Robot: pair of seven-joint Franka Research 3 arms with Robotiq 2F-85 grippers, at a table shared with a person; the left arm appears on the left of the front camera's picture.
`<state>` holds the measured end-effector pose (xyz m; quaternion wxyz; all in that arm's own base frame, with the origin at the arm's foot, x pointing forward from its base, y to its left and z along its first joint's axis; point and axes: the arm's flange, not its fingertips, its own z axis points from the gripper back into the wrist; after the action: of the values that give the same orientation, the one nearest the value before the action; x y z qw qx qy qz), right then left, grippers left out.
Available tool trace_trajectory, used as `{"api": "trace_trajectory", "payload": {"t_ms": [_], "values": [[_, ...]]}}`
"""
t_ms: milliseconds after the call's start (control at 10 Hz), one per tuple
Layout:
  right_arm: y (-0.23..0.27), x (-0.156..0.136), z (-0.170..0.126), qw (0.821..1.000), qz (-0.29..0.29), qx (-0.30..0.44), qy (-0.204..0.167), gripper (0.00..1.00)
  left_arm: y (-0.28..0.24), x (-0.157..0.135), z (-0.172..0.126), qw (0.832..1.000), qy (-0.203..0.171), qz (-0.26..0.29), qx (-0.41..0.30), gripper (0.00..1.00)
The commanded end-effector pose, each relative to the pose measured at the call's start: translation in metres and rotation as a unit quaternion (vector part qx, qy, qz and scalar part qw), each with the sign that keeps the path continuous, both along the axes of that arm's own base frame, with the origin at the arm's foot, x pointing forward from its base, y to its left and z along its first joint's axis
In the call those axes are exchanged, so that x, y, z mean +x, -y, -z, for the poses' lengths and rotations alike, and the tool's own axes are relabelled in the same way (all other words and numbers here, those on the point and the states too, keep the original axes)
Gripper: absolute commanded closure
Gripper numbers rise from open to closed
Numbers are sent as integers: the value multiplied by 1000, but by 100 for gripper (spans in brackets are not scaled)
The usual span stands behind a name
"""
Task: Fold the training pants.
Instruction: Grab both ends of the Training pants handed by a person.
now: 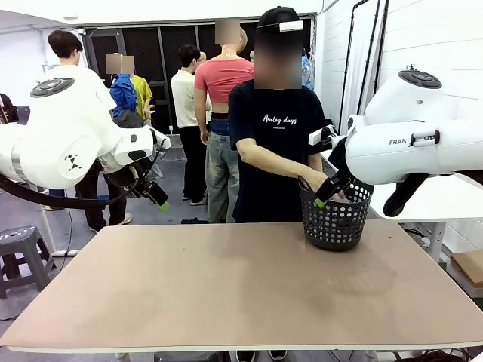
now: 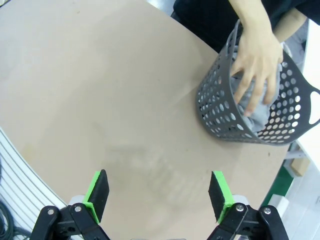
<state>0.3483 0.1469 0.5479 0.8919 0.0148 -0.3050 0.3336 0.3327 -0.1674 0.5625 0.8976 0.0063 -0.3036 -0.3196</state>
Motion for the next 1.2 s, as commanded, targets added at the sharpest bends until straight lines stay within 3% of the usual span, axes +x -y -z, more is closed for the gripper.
{"api": "trace_trajectory", "payload": {"t_ms": [0,1100], "values": [[0,0,0,1000,-2,3,-5,0,-1,1,0,1000,2,4,2,0],[0,0,0,1000,-2,3,-5,0,-1,1,0,1000,2,4,2,0]]}}
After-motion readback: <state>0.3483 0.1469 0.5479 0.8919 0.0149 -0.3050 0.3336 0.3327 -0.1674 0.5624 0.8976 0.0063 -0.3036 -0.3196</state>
